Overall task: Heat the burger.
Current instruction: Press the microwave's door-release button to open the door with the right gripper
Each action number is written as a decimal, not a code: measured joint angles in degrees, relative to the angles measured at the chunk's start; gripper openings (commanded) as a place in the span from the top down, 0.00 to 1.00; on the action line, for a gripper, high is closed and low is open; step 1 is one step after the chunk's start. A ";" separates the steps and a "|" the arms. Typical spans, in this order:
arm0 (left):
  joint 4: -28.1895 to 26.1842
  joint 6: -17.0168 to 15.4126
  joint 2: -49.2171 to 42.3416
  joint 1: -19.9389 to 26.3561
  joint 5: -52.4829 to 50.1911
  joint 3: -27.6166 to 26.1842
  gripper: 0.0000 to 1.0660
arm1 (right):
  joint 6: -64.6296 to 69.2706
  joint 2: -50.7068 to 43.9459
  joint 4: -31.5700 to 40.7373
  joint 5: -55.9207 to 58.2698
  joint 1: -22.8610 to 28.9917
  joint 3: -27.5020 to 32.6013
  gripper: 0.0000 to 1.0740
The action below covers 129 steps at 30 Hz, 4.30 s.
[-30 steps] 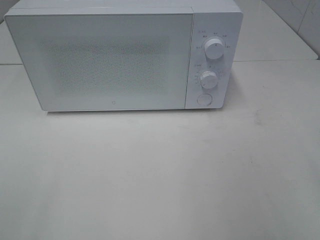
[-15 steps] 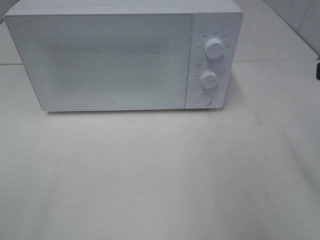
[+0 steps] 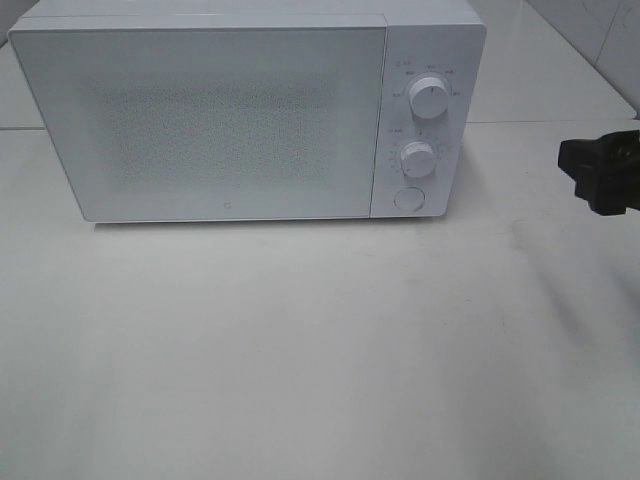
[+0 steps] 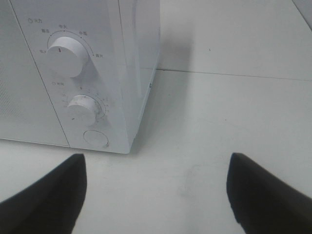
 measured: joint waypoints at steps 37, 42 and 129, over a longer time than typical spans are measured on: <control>0.00 0.00 0.00 0.00 0.00 0.00 0.06 | -3.72 31.74 20.97 -51.74 17.30 16.39 0.29; 0.00 0.00 0.00 0.00 0.00 0.00 0.06 | -3.90 34.49 27.27 -51.97 22.69 16.39 0.29; 0.00 0.00 0.00 0.00 0.00 0.00 0.06 | 78.72 50.88 40.22 -47.96 29.51 -8.54 1.00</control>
